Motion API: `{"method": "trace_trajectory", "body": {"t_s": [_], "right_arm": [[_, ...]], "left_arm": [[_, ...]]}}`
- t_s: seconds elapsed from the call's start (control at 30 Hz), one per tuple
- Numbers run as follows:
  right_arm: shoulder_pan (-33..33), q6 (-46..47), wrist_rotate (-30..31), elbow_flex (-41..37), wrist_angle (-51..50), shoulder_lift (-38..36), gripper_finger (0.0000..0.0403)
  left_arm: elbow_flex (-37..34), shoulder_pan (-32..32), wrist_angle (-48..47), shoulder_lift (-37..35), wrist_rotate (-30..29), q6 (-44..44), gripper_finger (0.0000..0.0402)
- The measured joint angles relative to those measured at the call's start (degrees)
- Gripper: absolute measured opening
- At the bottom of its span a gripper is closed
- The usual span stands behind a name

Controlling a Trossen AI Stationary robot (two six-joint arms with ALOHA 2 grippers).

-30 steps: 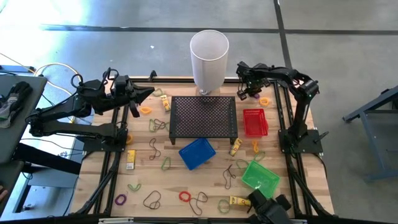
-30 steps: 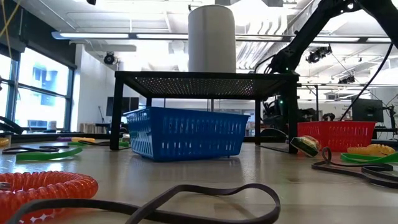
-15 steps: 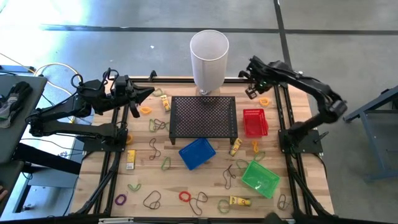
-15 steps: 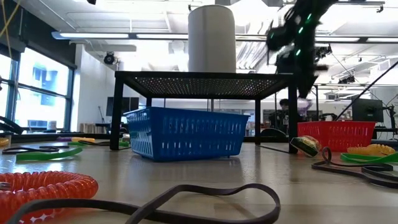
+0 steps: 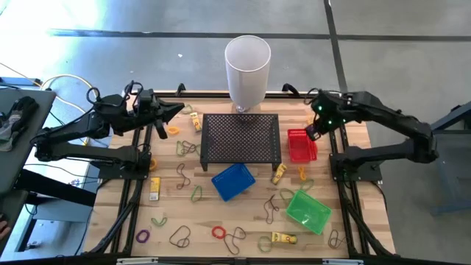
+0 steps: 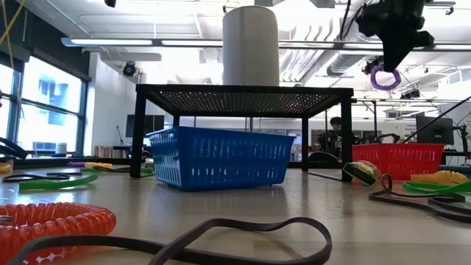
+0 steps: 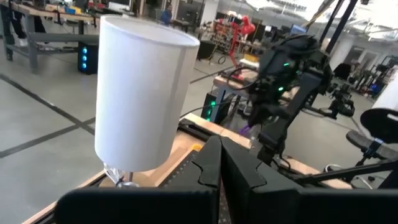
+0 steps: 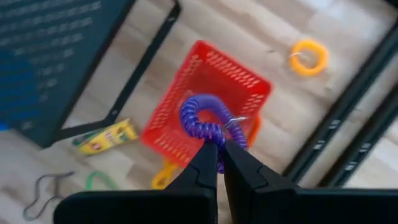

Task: Pick & Place Office Desk Supplies
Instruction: Put the violet spring keychain into the red bin, then put the green rubber band into the blue bin

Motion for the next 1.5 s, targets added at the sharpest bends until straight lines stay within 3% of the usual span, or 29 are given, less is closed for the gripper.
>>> {"method": "trace_trajectory", "body": {"t_s": [0.23,0.6,0.83,1.23,1.4,1.5], "right_arm": [[7.09,3.77,2.07,-0.97,1.65,3.13,0.0003],[7.75,3.96,1.38,-23.55,23.8,3.35,0.0003],[7.71,2.28,3.7,-28.76,27.98,3.35,0.0017],[7.71,0.79,5.55,-27.52,32.74,3.31,0.0158],[7.88,-0.14,9.69,-25.19,30.68,0.78,0.0191],[7.86,-0.32,12.07,-24.15,29.8,-2.14,0.0201]], "left_arm": [[0.0,-0.11,-0.01,4.32,0.92,-1.15,0.0],[0.0,-3.49,0.28,5.87,3.68,-1.47,0.0],[0.0,-3.56,0.28,6.01,3.7,-1.17,0.0],[0.0,-3.56,0.22,5.65,4.86,-4.66,0.0001],[0.7,-3.56,-1.45,5.16,4.9,-3.62,0.0001],[3.45,-3.53,-7.79,5.57,4.15,-2.62,0.0003]]}}
